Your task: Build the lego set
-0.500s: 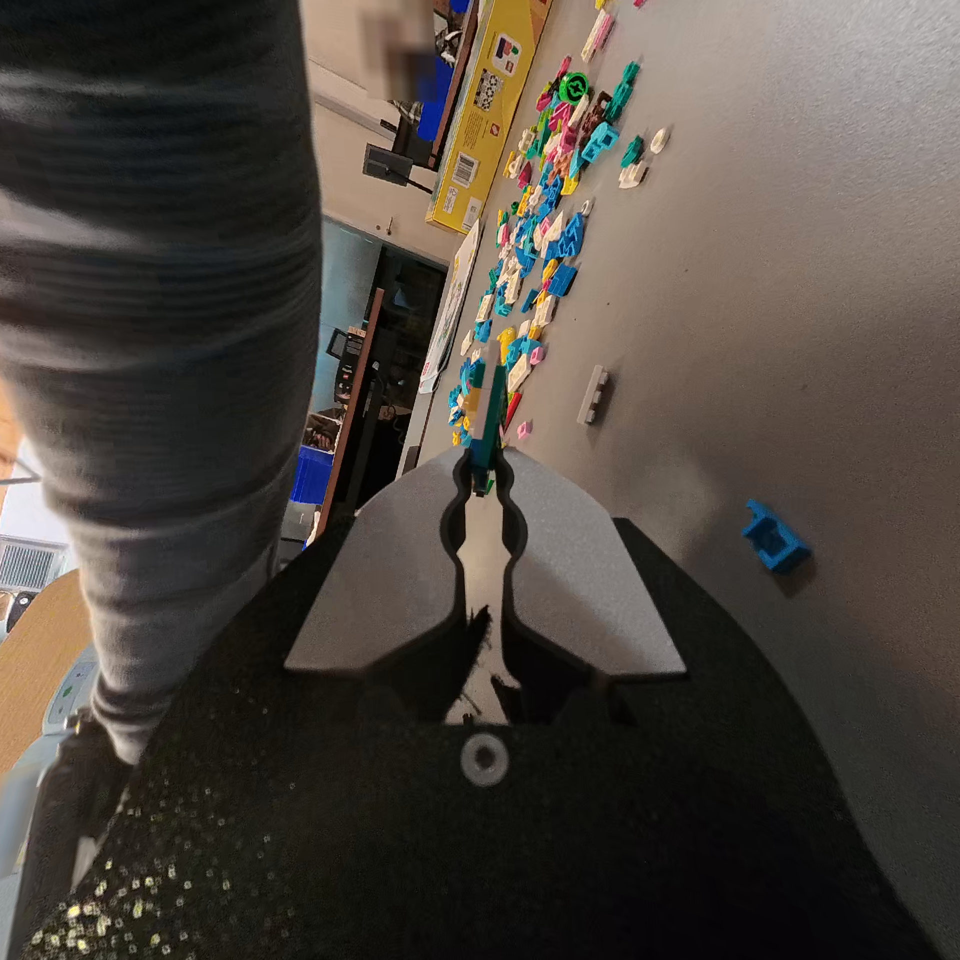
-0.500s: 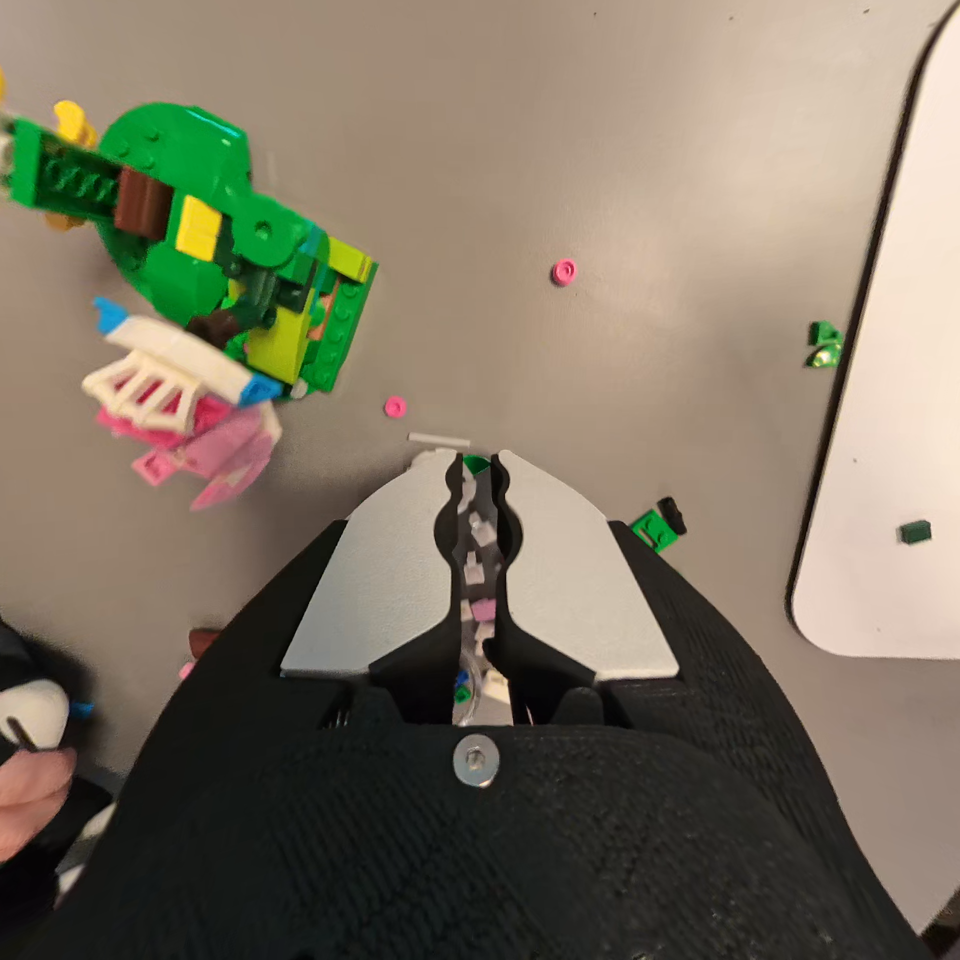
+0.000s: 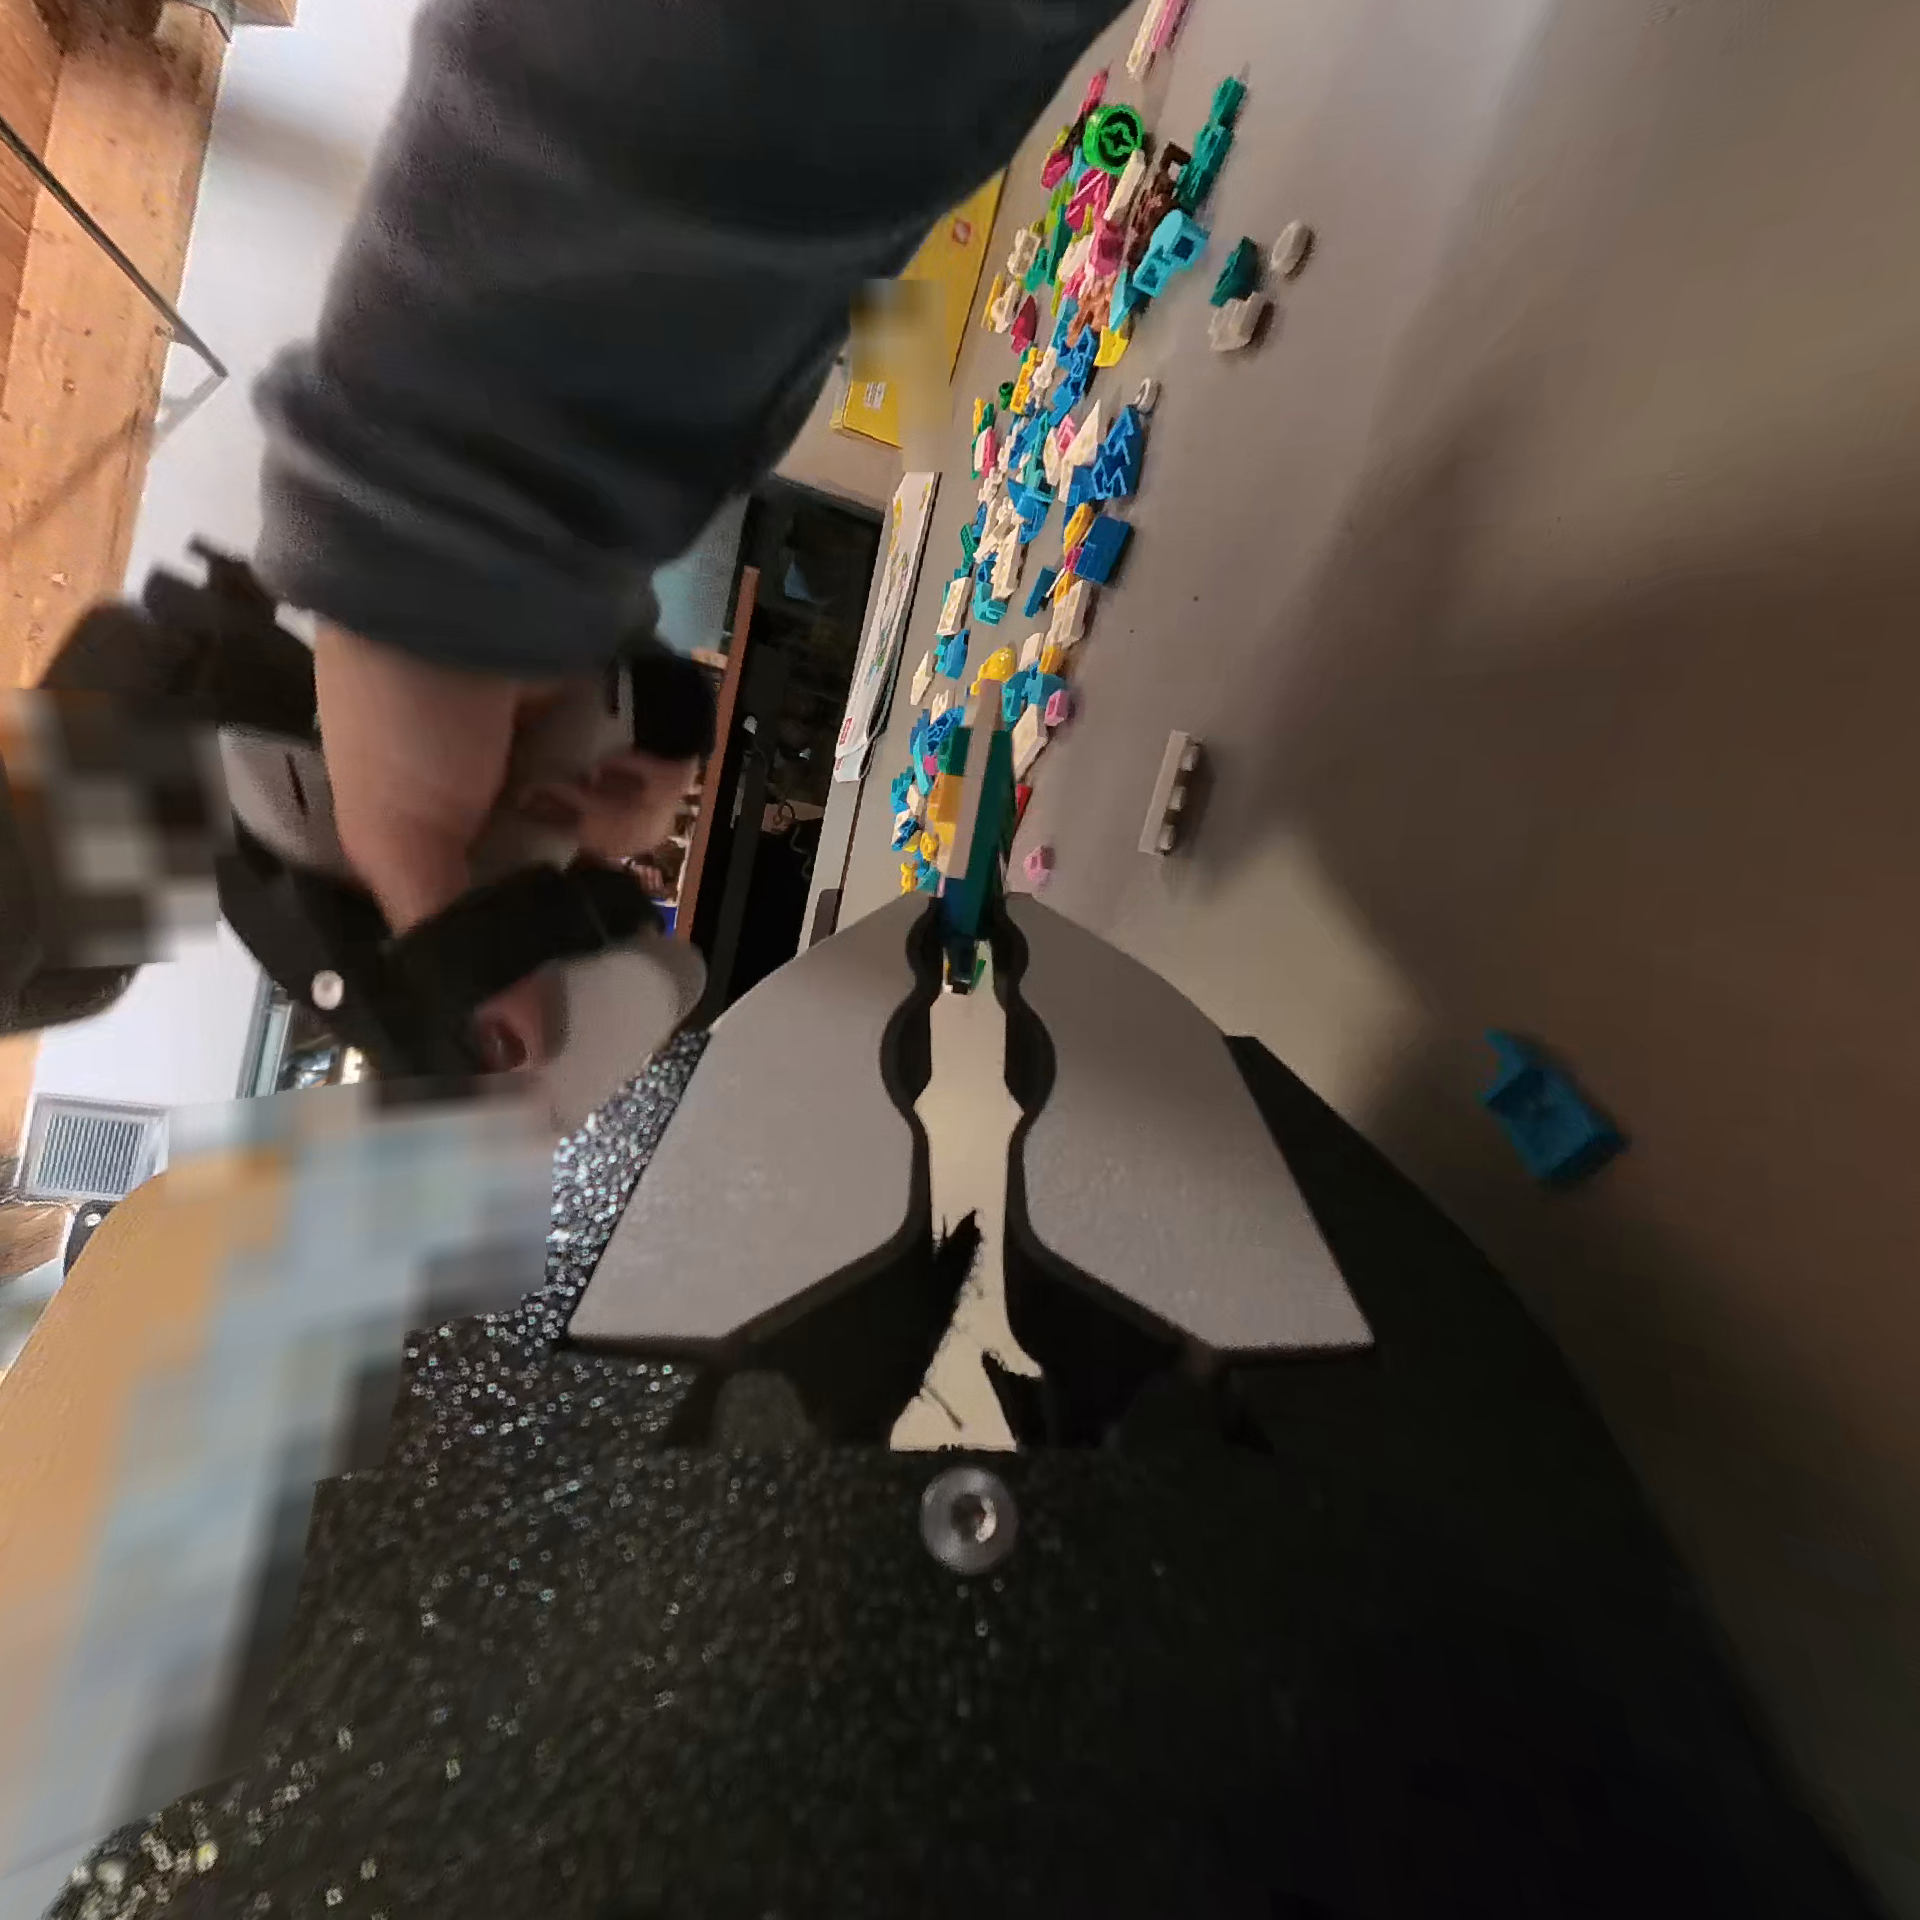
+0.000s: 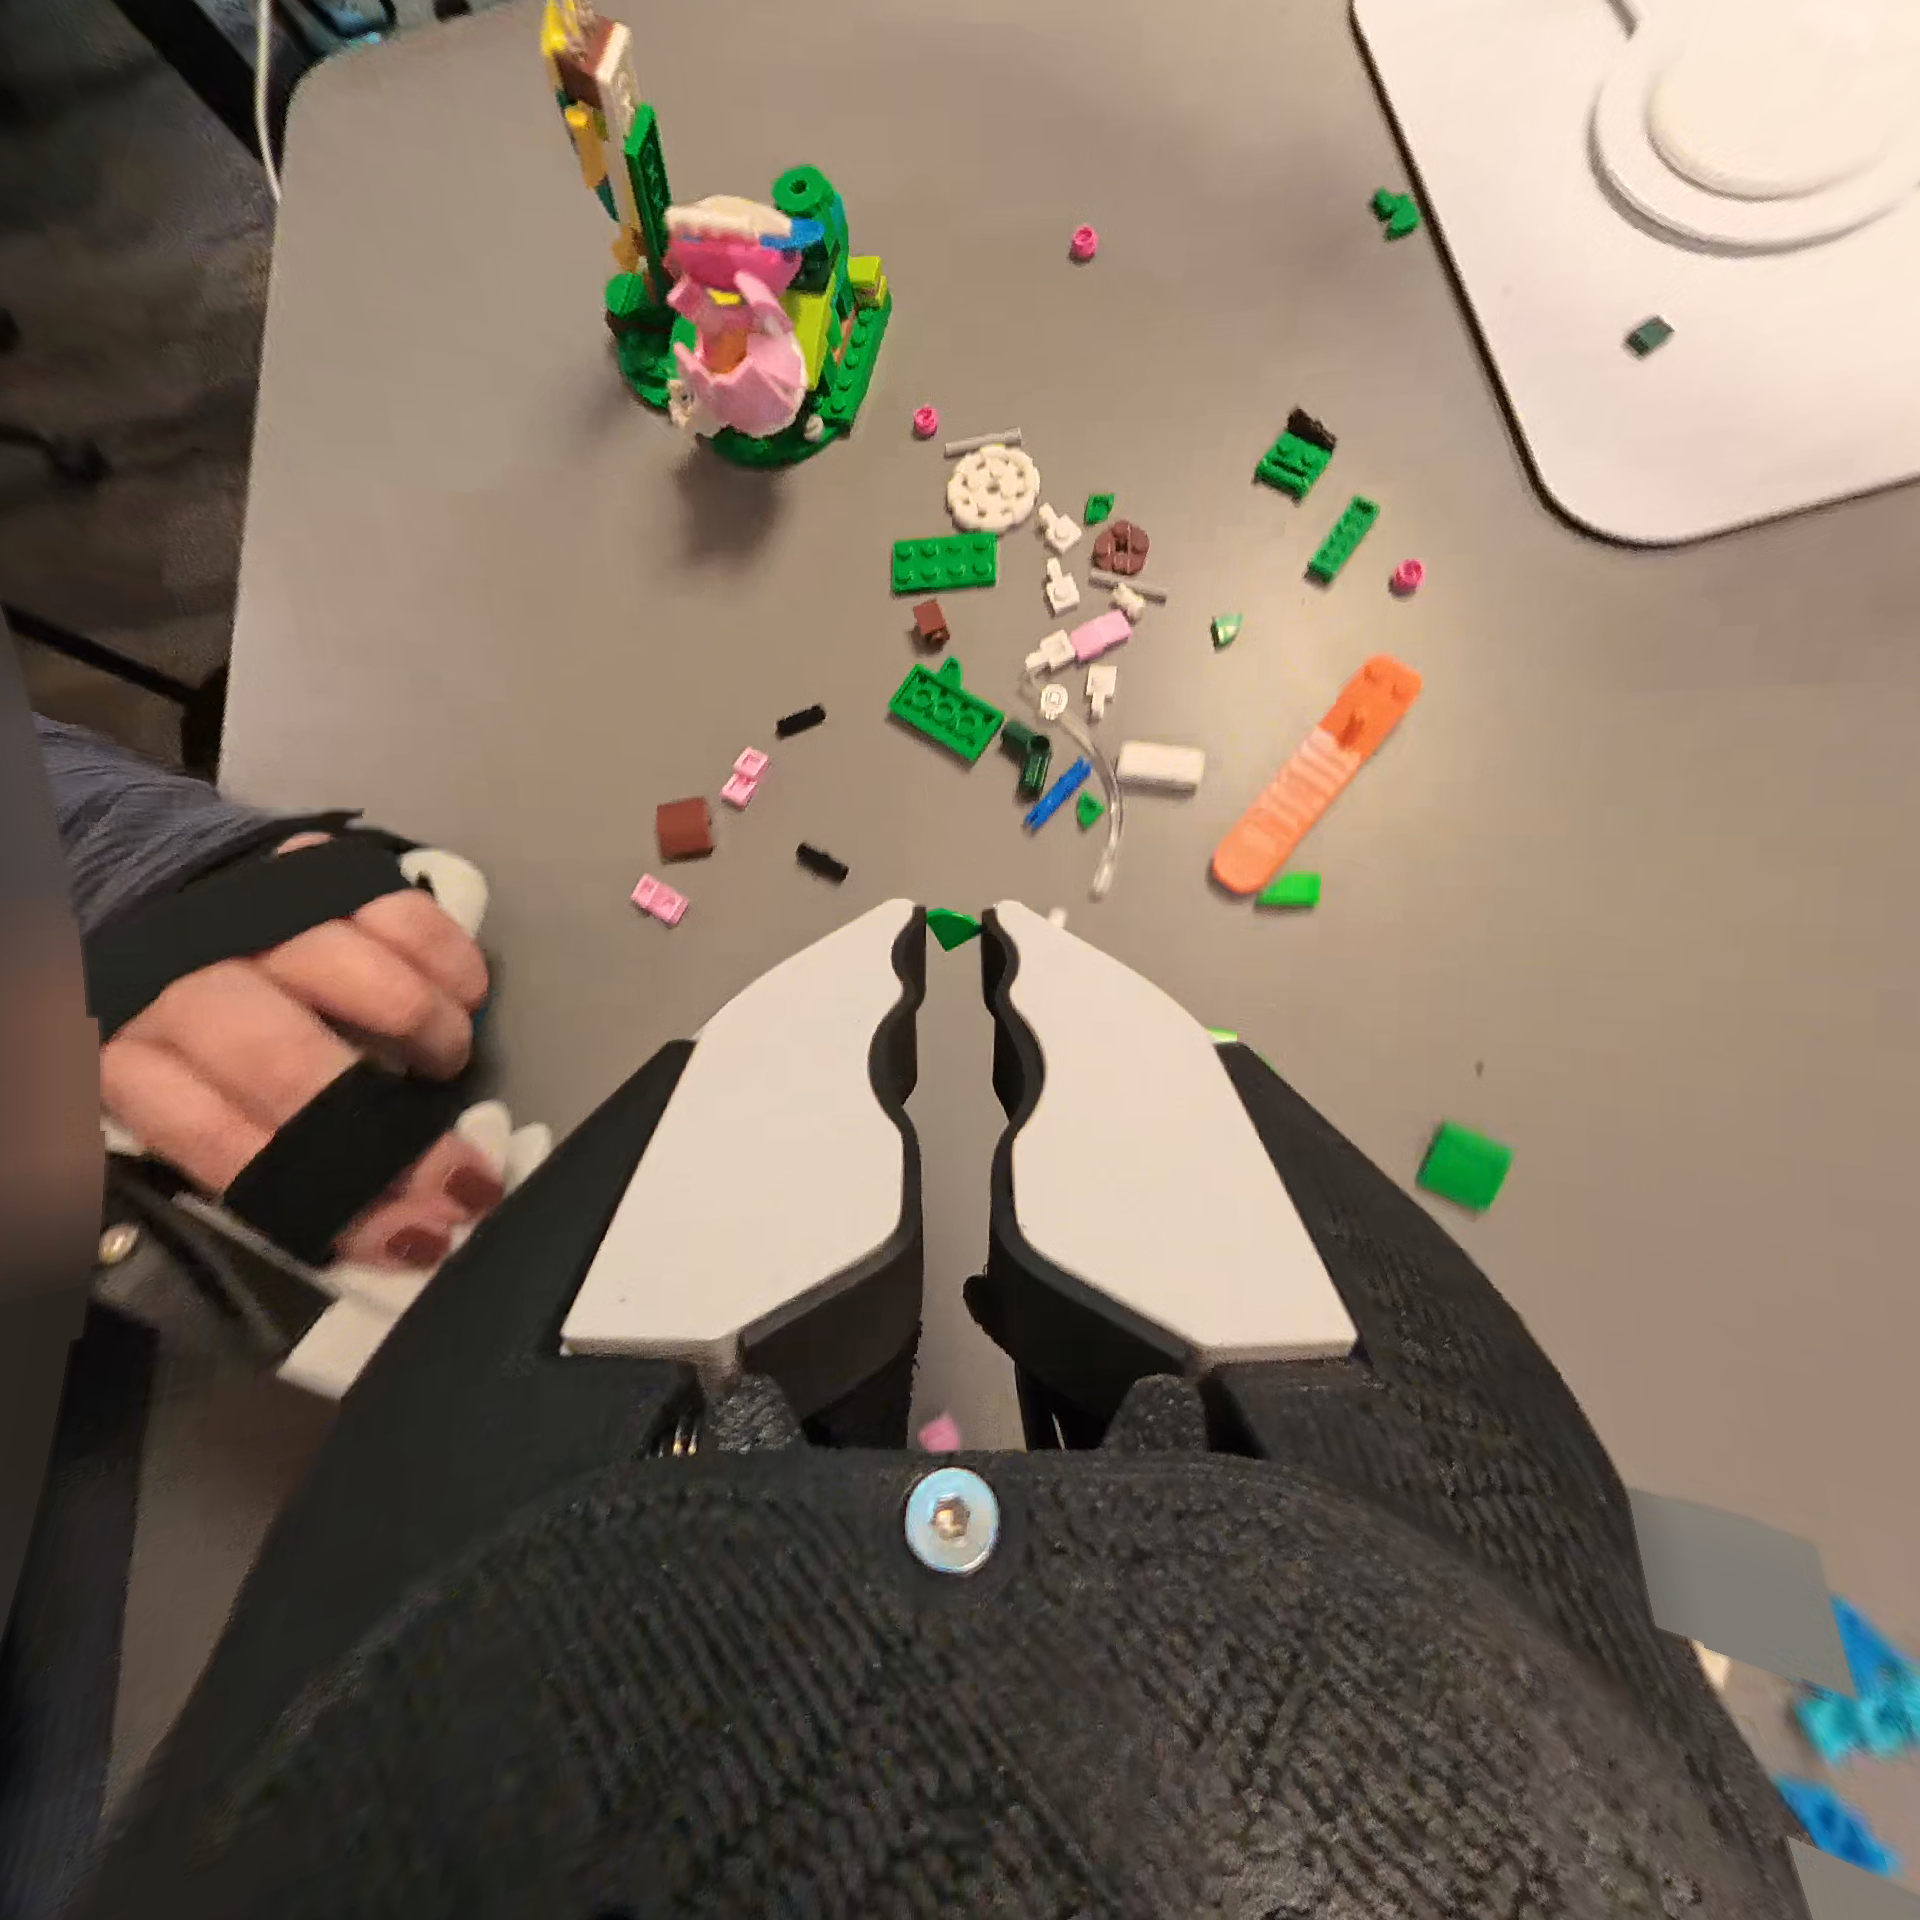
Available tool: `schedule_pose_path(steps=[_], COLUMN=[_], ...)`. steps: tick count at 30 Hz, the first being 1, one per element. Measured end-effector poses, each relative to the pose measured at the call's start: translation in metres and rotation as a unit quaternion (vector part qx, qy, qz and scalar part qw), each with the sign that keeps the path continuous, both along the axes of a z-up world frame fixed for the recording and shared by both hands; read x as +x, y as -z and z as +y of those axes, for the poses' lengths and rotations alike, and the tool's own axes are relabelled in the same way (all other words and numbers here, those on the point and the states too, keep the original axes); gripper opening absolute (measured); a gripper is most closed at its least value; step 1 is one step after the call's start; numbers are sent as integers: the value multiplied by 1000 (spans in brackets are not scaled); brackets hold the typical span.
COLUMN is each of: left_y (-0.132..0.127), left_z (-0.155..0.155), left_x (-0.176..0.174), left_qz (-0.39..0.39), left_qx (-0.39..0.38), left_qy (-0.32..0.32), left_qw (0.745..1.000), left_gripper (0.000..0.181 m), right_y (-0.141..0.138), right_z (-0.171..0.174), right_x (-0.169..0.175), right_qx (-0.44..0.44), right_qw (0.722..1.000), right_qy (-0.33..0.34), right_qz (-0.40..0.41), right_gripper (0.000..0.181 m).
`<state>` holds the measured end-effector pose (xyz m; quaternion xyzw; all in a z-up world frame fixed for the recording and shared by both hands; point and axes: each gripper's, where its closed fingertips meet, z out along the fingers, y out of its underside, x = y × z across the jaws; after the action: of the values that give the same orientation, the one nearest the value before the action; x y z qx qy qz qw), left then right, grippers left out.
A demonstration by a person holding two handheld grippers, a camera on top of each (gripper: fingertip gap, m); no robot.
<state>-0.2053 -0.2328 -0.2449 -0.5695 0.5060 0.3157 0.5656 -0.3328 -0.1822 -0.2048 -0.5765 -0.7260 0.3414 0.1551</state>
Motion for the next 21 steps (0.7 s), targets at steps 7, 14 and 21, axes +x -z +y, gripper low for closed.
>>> schedule_pose_path(steps=[7, 14, 21], left_y=[-4, -2, -1], left_z=[2, 1, 1], left_x=[-6, -4, -3], left_qz=[-6, 11, 15], left_qx=[10, 12, 9], left_qy=[-15, -11, -9], left_qw=[1000, 1000, 1000], left_gripper=[8, 8, 8], right_y=[7, 38, 66], right_z=[5, -4, -23], right_x=[76, 140, 180], right_qx=[28, 41, 61], right_qw=[999, 997, 992], right_qy=[27, 24, 0], right_qz=[-4, -59, -112], right_gripper=[8, 8, 8])
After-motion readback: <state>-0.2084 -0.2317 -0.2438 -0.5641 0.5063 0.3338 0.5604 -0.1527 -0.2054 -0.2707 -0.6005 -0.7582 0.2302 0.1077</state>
